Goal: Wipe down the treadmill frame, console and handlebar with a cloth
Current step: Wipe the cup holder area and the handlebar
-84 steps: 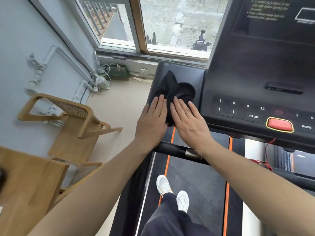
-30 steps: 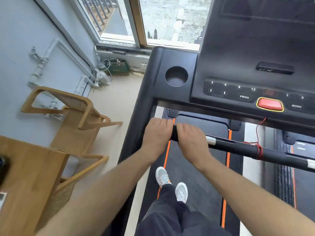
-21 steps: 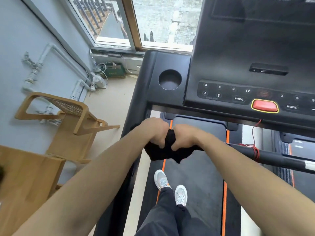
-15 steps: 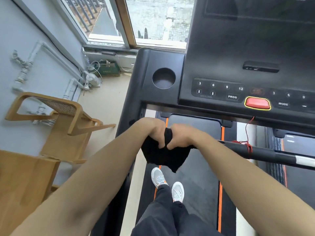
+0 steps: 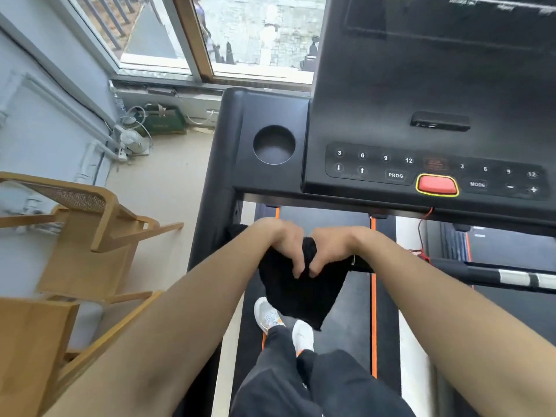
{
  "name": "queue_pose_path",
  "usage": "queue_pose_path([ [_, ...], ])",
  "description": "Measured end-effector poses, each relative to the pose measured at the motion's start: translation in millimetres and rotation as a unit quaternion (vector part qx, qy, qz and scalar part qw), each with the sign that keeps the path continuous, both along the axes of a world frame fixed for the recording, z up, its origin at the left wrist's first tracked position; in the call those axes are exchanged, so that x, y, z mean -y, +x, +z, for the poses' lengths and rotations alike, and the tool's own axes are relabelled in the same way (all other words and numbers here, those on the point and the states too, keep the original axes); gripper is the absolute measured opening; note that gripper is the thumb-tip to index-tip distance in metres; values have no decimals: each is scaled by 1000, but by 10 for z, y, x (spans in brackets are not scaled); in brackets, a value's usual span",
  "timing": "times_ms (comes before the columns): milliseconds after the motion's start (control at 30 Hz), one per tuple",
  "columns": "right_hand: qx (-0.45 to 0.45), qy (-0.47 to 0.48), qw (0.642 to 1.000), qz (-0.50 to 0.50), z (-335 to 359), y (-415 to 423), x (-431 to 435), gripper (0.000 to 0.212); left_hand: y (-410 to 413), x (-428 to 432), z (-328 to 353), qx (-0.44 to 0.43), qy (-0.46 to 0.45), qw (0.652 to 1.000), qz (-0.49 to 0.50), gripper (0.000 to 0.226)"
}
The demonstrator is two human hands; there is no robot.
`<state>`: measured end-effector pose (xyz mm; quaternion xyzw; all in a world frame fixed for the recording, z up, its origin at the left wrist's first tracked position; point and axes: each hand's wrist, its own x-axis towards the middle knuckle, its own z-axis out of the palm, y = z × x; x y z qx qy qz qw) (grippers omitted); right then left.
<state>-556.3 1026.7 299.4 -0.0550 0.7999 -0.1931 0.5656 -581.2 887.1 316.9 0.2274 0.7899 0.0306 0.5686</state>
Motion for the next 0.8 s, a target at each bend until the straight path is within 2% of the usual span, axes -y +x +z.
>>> queue_pose_path([
  [33,9,2,1000,-1,10,-8,-5,47,-76,-55,15,54,-10,998,8,34],
  [67,-5,11,1000,1,-23,43,-11,44,-95,-95,1,63,-15,998,3,32],
  [100,-43,28,999,4,-44,118,-11,41,-70,-112,-31,45,-13,999,-13,30],
  [167,-197,93,976,9,-65,338,-24,38,91,-124,-97,-56,13,998,-33,28],
  [200,-323,121,938,17,-117,498,-27,34,227,-120,-152,-153,31,987,-25,27],
  [233,-447,139,883,34,-199,651,-14,29,377,-111,-229,-273,54,960,-24,24],
  [267,-538,139,830,42,-238,768,0,27,528,-109,-288,-377,62,923,-45,25],
  [300,-581,135,801,39,-275,827,-1,29,666,-107,-352,-448,74,890,-46,29],
  [333,-584,134,800,41,-271,828,-7,29,748,-100,-407,-491,92,865,-42,33],
  [367,-546,128,827,45,-245,779,-18,26,776,-95,-420,-508,104,854,-38,35],
  [400,-474,121,870,54,-180,680,-49,22,751,-103,-394,-481,98,870,-36,32],
  [467,-254,68,962,69,-41,422,-155,19,582,-175,-224,-365,49,928,-61,23],
  [500,-155,34,986,59,-3,284,-202,20,457,-216,-181,-282,36,957,-53,25],
  [533,-79,13,996,49,37,169,-232,24,314,-260,-141,-189,22,981,-36,29],
  [567,-46,0,998,44,50,110,-249,28,198,-306,-110,-98,-1,995,-23,34],
  [600,-36,-8,999,38,33,102,-259,30,131,-349,-117,-45,-17,999,-17,38],
  [667,-105,7,994,29,15,223,-288,29,152,-399,-106,-47,-30,998,-17,37],
  [700,-196,39,979,37,-7,368,-326,30,243,-418,-93,-95,-31,995,-23,33],
  [733,-326,72,941,53,-90,546,-370,31,369,-428,-93,-181,-22,983,-27,27],
  [767,-445,93,887,84,-166,721,-406,35,516,-447,-122,-282,-5,959,-24,23],
  [800,-510,108,847,100,-195,855,-447,40,661,-480,-142,-367,10,930,-18,20],
])
